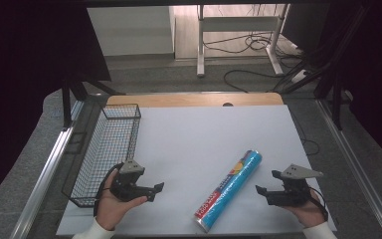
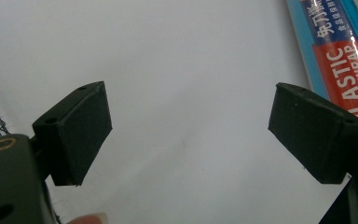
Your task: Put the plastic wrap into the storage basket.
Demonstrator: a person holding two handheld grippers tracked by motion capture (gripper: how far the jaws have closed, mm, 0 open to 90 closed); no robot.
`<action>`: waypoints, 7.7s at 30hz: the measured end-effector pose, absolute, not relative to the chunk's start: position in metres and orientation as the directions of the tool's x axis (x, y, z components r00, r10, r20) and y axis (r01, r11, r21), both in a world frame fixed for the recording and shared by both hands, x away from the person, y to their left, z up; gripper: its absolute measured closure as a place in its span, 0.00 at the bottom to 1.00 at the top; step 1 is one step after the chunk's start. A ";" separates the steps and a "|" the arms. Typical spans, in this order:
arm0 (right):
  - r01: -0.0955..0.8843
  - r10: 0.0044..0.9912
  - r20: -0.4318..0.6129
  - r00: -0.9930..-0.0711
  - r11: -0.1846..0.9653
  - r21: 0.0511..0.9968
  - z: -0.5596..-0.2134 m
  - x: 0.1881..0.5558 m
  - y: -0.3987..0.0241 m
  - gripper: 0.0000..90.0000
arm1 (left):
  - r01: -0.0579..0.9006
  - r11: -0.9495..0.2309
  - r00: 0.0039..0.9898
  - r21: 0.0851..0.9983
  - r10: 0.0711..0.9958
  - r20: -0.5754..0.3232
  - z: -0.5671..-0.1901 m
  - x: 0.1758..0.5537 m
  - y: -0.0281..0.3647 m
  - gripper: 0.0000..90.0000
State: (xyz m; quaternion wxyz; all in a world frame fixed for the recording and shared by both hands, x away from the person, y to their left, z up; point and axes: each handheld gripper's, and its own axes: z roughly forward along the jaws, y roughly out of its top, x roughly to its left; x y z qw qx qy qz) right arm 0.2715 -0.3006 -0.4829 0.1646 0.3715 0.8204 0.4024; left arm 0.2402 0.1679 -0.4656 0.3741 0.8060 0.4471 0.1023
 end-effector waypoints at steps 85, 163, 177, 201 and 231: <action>0.514 0.816 0.025 -0.578 0.340 0.788 -0.482 0.283 -0.324 0.22 | 0.628 -0.459 0.721 0.628 0.647 -0.249 -0.440 0.281 0.028 0.15; 0.533 0.849 -0.035 -0.528 0.363 0.765 -0.491 0.289 -0.335 0.22 | 0.769 -0.533 0.639 0.353 0.646 -0.417 -0.492 0.335 -0.053 0.35; 0.533 0.852 -0.043 -0.522 0.365 0.763 -0.491 0.289 -0.336 0.22 | 0.771 -0.519 0.637 0.369 0.610 -0.471 -0.466 0.344 -0.024 0.35; 0.531 0.852 -0.050 -0.522 0.370 0.762 -0.491 0.288 -0.334 0.22 | 0.817 -0.402 0.572 0.414 0.656 -0.492 -0.432 0.360 0.052 0.35; 0.527 0.850 -0.064 -0.524 0.382 0.759 -0.490 0.289 -0.332 0.22 | 0.849 -0.248 0.479 0.466 0.732 -0.484 -0.386 0.361 0.152 0.35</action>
